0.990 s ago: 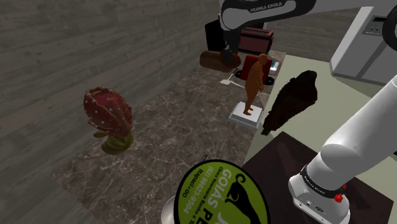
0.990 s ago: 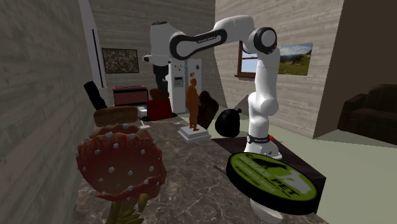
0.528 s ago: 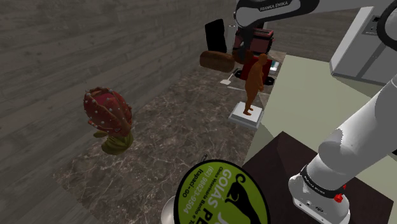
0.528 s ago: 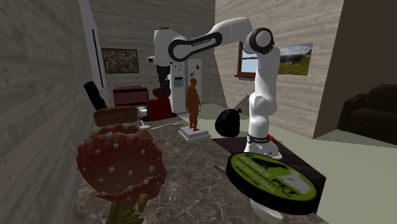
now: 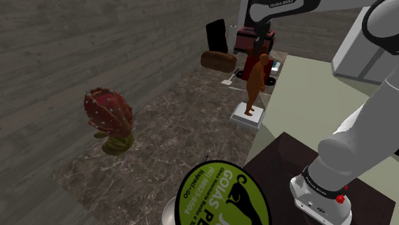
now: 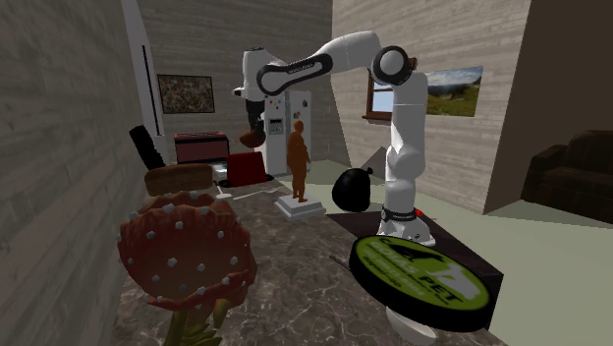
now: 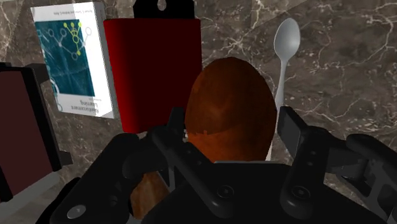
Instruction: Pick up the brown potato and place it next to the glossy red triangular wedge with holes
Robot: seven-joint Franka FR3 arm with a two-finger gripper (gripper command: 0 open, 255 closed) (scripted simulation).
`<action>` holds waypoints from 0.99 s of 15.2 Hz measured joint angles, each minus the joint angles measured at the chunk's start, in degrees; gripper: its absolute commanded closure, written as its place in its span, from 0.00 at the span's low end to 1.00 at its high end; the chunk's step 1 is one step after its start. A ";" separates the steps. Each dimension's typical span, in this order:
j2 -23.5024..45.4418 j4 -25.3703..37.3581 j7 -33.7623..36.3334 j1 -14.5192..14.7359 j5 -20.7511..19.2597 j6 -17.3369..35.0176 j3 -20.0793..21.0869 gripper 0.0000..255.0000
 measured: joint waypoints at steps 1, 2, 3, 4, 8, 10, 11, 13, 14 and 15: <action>1.34 1.86 -1.41 -0.63 0.29 -0.14 -0.61 1.00; 1.93 1.83 -1.80 -0.94 0.32 0.60 -0.90 1.00; 2.06 1.20 -2.14 -1.21 0.33 1.48 -1.15 1.00; 2.18 0.72 -2.17 -1.32 0.29 2.11 -1.25 1.00; 2.65 -1.73 -1.66 -1.53 -0.04 5.02 -1.44 1.00; 2.92 -2.81 -1.29 -1.57 -0.24 6.34 -1.49 1.00; 3.06 -3.51 -0.96 -1.55 -0.39 7.13 -1.48 1.00; 3.26 -4.75 -0.61 -1.62 -0.61 8.54 -1.55 1.00; 3.46 -5.28 -0.36 -1.63 -0.73 9.24 -1.56 1.00; 3.67 -5.66 -0.19 -1.64 -0.83 9.82 -1.58 1.00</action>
